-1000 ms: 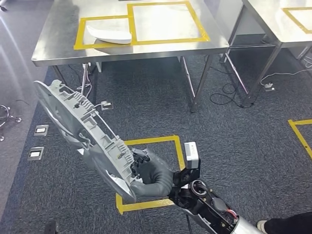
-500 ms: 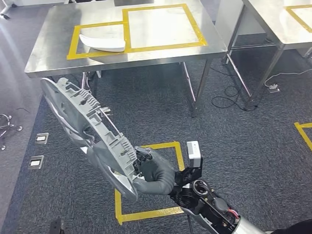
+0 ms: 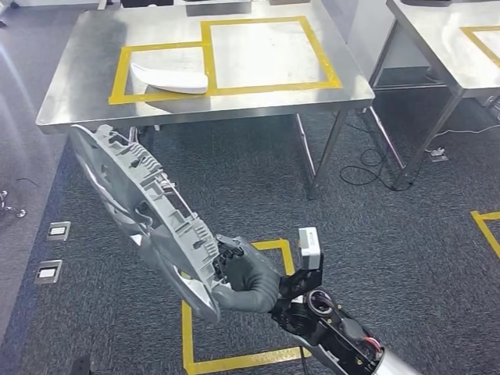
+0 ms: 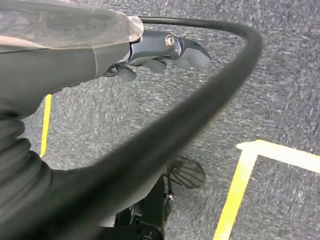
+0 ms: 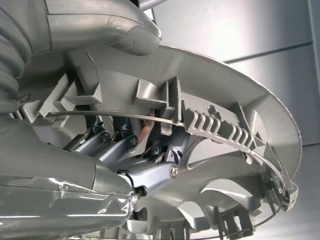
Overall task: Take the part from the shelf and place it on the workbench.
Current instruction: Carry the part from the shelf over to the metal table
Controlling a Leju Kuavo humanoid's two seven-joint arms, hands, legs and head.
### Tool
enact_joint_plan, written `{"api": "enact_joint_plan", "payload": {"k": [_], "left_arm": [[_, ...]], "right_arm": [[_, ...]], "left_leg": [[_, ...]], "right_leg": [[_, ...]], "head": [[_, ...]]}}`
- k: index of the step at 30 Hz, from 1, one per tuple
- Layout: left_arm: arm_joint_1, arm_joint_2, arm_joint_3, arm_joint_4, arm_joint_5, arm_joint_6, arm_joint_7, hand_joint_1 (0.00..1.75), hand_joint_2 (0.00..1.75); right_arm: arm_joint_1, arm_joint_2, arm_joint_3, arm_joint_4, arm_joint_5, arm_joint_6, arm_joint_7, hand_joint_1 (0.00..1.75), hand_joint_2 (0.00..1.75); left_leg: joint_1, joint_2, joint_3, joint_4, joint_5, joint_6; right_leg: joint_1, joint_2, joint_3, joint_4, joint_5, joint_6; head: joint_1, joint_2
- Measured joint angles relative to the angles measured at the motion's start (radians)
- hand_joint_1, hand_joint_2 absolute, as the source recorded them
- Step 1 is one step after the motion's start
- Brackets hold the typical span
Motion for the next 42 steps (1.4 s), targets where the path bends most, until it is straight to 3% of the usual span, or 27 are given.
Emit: {"api": "enact_joint_plan", "payload": {"k": [1,2,4,6,8,10,11,15,16,17,20,22,26,27,30,31,32,33,35,37,40,42], "left_arm": [[0.001,0.000,0.000,0.000,0.000,0.000,0.000,0.00,1.75],[0.001,0.000,0.000,0.000,0.000,0.000,0.000,0.00,1.75],[0.002,-0.002,-0.001,0.000,0.000,0.000,0.000,0.00,1.75],[0.000,-0.005,-0.001,0.000,0.000,0.000,0.000,0.00,1.75],[-0.001,-0.005,-0.002,0.000,0.000,0.000,0.001,0.00,1.75],[0.000,-0.004,-0.003,0.000,0.001,0.000,0.001,0.00,1.75],[-0.001,-0.004,-0.004,0.000,0.001,0.000,0.001,0.00,1.75],[-0.005,-0.003,-0.005,0.000,0.003,0.000,0.001,0.00,1.75],[-0.003,-0.003,-0.005,0.000,0.003,0.000,0.001,0.00,1.75],[-0.002,-0.002,-0.006,0.000,0.002,0.000,0.001,0.00,1.75],[0.000,0.000,-0.008,0.000,-0.002,0.000,0.001,0.00,1.75],[0.000,0.000,-0.011,0.000,-0.006,-0.001,0.001,0.00,1.75],[0.000,-0.002,-0.016,0.000,-0.010,-0.002,0.000,0.00,1.75],[-0.001,-0.002,-0.016,0.000,-0.011,-0.002,0.000,0.00,1.75],[-0.001,-0.001,-0.017,0.000,-0.011,-0.002,0.000,0.00,1.75],[0.000,-0.001,-0.018,0.000,-0.011,-0.002,0.000,0.00,1.75],[0.000,-0.001,-0.018,0.000,-0.011,-0.003,0.000,0.00,1.75],[0.000,-0.001,-0.020,0.000,-0.011,-0.003,0.000,0.00,1.75],[-0.001,-0.003,-0.022,0.000,-0.012,-0.003,0.000,0.00,1.75],[-0.002,-0.005,-0.024,0.000,-0.013,-0.003,-0.001,0.00,1.75],[-0.005,-0.004,-0.025,0.000,-0.015,-0.003,-0.002,0.00,1.75],[-0.009,-0.004,-0.026,0.000,-0.016,-0.004,-0.002,0.00,1.75]], "right_arm": [[0.005,-0.002,-0.001,0.000,0.002,-0.003,0.000,1.61,1.75],[0.009,-0.003,-0.002,0.000,0.005,-0.005,-0.001,1.61,1.75],[0.012,-0.004,-0.004,0.000,0.009,-0.008,-0.002,1.61,1.75],[0.012,-0.005,-0.007,0.000,0.011,-0.009,-0.004,1.61,1.75],[0.015,-0.006,-0.010,-0.002,0.012,-0.011,-0.005,1.61,1.75],[0.016,-0.006,-0.013,-0.003,0.013,-0.012,-0.004,1.61,1.75],[0.015,-0.007,-0.015,-0.003,0.013,-0.013,-0.005,1.61,1.75],[0.014,-0.006,-0.018,-0.004,0.012,-0.014,-0.006,1.61,1.75],[0.017,-0.006,-0.019,-0.004,0.012,-0.015,-0.006,1.61,1.75],[0.019,-0.006,-0.020,-0.003,0.012,-0.017,-0.005,1.61,1.75],[0.021,-0.007,-0.025,-0.003,0.014,-0.026,-0.003,1.61,1.75],[0.021,-0.007,-0.028,-0.005,0.016,-0.033,-0.002,1.61,1.75],[0.021,-0.008,-0.029,-0.008,0.019,-0.037,0.000,1.61,1.75],[0.020,-0.008,-0.030,-0.010,0.019,-0.037,0.000,1.61,1.75],[0.023,-0.011,-0.032,-0.014,0.019,-0.039,0.000,1.61,1.75],[0.025,-0.013,-0.032,-0.014,0.019,-0.039,0.001,1.61,1.75],[0.026,-0.014,-0.032,-0.014,0.019,-0.040,0.002,1.61,1.75],[0.027,-0.016,-0.032,-0.015,0.019,-0.041,0.003,1.61,1.75],[0.028,-0.017,-0.033,-0.015,0.019,-0.042,0.004,1.61,1.75],[0.028,-0.020,-0.035,-0.016,0.020,-0.043,0.005,1.61,1.75],[0.028,-0.022,-0.037,-0.019,0.022,-0.045,0.008,1.61,1.75],[0.026,-0.022,-0.038,-0.021,0.023,-0.046,0.009,1.61,1.75]], "left_leg": [[0.000,-0.001,0.011,0.000,-0.009,0.000],[-0.001,-0.003,0.023,0.000,-0.018,-0.001],[-0.001,-0.005,0.050,-0.001,-0.037,-0.004],[-0.001,-0.007,0.065,-0.005,-0.051,-0.013],[0.000,-0.007,0.074,-0.007,-0.055,-0.025],[-0.001,-0.005,0.075,0.008,-0.057,-0.035],[-0.001,-0.005,0.060,0.038,-0.062,-0.039],[0.003,-0.004,-0.093,0.260,-0.132,-0.054],[0.004,-0.004,-0.120,0.277,-0.138,-0.057],[0.006,-0.004,-0.130,0.258,-0.120,-0.059],[0.010,-0.001,-0.087,0.070,0.015,-0.061],[0.008,0.002,-0.068,0.004,0.050,-0.051],[0.009,0.003,-0.044,0.001,0.037,-0.024],[0.010,0.003,-0.034,0.001,0.031,-0.019],[0.009,0.003,-0.009,0.000,0.009,-0.013],[0.009,0.003,0.001,0.000,0.000,-0.013],[0.009,0.001,0.014,0.000,-0.009,-0.014],[0.009,0.000,0.029,0.000,-0.019,-0.015],[0.008,-0.003,0.056,0.000,-0.039,-0.021],[0.006,-0.007,0.071,-0.004,-0.055,-0.032],[0.005,-0.009,0.085,-0.004,-0.061,-0.050],[0.008,-0.007,0.065,0.046,-0.069,-0.057]], "right_leg": [[-0.001,0.000,-0.021,0.013,0.000,-0.001],[-0.001,0.000,-0.024,-0.014,0.023,-0.004],[0.004,0.000,0.006,-0.147,0.121,-0.018],[0.012,-0.001,0.036,-0.253,0.184,-0.034],[0.019,0.000,0.048,-0.277,0.187,-0.045],[0.013,0.001,0.069,-0.293,0.191,-0.053],[0.009,0.001,0.081,-0.301,0.190,-0.056],[0.006,0.001,0.109,-0.311,0.172,-0.063],[0.006,0.002,0.118,-0.311,0.164,-0.063],[0.005,0.004,0.128,-0.311,0.155,-0.061],[0.004,0.006,0.161,-0.308,0.124,-0.049],[0.007,0.006,0.168,-0.305,0.106,-0.037],[0.007,0.005,0.177,-0.274,0.077,-0.018],[0.005,0.003,0.156,-0.230,0.061,-0.012],[-0.001,0.001,0.030,-0.025,-0.008,0.000],[-0.001,0.001,-0.002,0.010,-0.020,0.001],[-0.002,0.001,-0.018,0.008,-0.013,0.000],[-0.002,0.000,-0.017,-0.031,0.016,-0.003],[0.001,0.001,0.007,-0.166,0.123,-0.014],[0.006,0.000,0.027,-0.251,0.184,-0.025],[0.007,0.002,0.053,-0.276,0.192,-0.041],[0.003,0.003,0.074,-0.292,0.192,-0.049]], "head": [[0.003,0.000],[0.007,0.000],[0.017,0.000],[0.023,0.000],[0.027,0.000],[0.029,0.000],[0.026,0.000],[0.001,0.000],[-0.003,0.000],[-0.008,0.000],[-0.024,0.000],[-0.030,0.000],[-0.019,0.000],[-0.014,0.000],[0.001,0.000],[0.003,0.000],[0.007,0.000],[0.011,0.000],[0.022,0.000],[0.031,0.000],[0.030,0.000],[0.023,0.000]]}}
